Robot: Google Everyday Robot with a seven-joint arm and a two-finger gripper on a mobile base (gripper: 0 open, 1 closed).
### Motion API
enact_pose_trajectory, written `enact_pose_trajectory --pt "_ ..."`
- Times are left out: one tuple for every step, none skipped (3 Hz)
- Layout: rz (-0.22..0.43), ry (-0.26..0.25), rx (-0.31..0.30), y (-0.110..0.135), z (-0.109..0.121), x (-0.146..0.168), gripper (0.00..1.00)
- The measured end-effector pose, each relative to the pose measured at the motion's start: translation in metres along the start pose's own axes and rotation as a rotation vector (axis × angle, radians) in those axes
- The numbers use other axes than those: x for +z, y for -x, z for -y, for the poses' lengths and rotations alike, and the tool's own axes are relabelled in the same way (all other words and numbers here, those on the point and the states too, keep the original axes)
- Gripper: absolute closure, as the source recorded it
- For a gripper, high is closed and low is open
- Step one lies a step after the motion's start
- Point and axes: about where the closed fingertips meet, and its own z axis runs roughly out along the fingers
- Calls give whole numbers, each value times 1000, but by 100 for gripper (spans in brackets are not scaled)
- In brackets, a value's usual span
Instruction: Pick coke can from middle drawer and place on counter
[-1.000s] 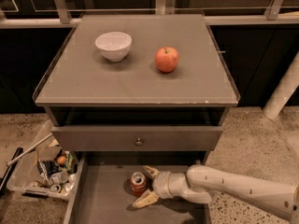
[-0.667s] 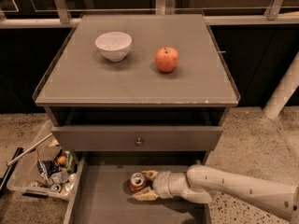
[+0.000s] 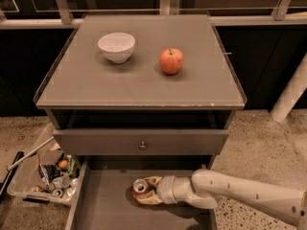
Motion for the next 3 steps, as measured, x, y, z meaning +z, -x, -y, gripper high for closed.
enact_pose_trajectory --pt "-20 15 -26 16 -8 -16 100" --pt "-41 35 -64 51 -28 -53 100" --pt "-60 44 -136 100 -45 -97 100"
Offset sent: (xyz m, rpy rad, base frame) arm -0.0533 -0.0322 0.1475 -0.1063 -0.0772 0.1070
